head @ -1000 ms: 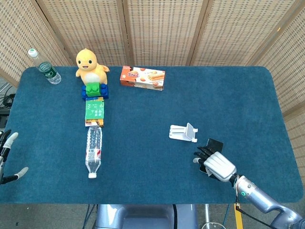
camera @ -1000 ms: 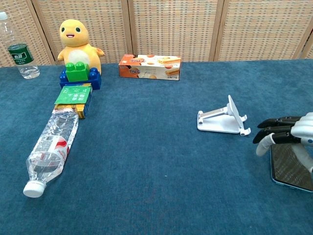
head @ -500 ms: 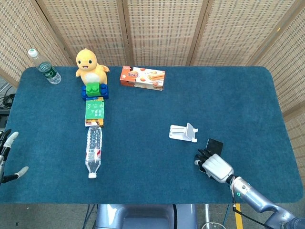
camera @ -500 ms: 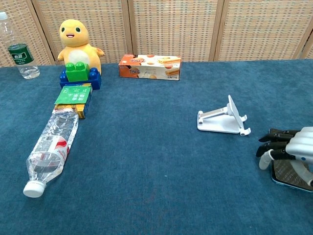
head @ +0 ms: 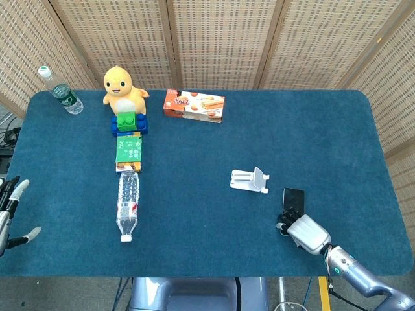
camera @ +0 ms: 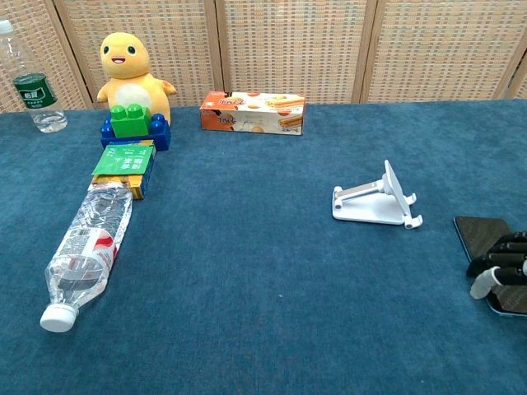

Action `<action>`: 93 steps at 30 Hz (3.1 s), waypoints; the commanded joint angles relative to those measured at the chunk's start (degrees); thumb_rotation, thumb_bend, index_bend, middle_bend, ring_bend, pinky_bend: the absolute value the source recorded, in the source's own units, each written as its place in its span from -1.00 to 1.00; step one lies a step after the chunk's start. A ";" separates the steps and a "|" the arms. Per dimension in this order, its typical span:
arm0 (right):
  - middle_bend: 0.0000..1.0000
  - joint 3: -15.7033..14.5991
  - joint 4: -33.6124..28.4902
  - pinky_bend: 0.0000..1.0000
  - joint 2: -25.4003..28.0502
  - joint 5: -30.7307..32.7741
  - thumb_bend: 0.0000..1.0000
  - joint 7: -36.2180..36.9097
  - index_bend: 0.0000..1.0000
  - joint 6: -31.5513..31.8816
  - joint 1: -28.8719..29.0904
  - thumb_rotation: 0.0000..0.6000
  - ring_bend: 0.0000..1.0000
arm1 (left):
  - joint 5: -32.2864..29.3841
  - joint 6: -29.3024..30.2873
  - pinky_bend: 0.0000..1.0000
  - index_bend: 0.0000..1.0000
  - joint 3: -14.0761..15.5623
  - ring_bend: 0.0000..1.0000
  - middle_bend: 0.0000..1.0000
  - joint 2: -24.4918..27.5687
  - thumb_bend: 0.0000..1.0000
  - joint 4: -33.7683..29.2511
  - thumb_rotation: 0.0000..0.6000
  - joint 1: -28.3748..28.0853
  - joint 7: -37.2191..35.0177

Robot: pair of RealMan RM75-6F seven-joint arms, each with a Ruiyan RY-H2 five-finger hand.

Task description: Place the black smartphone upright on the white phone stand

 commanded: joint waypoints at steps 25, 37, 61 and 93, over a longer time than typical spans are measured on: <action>-0.30 -1.64 15.77 -0.74 3.82 8.11 1.00 2.55 -0.07 -3.07 -5.39 1.00 -0.62 | -0.20 -0.55 -1.00 -1.00 0.19 -1.00 -1.00 -0.91 -1.00 -0.98 1.00 -0.34 3.14; -0.68 3.16 20.78 -0.81 2.50 13.50 0.52 8.51 -0.45 -2.12 -6.34 1.00 -0.83 | -0.18 -0.37 -1.00 -1.00 0.31 -1.00 -1.00 -0.78 -1.00 -0.70 1.00 -0.20 2.64; -0.63 16.44 6.41 -0.69 1.33 32.85 -1.00 16.20 -0.64 -10.45 0.84 1.00 -0.70 | -0.60 -0.96 -1.00 -1.00 0.36 -1.00 -1.00 -0.31 -0.98 -0.51 1.00 -0.36 2.56; -0.58 16.75 11.10 -0.64 -10.05 53.04 -1.00 -11.78 -0.58 -7.77 4.72 1.00 -0.68 | -1.41 -1.54 -1.00 -1.00 0.07 -1.00 -1.00 -0.08 -0.98 -0.38 1.00 -0.63 1.81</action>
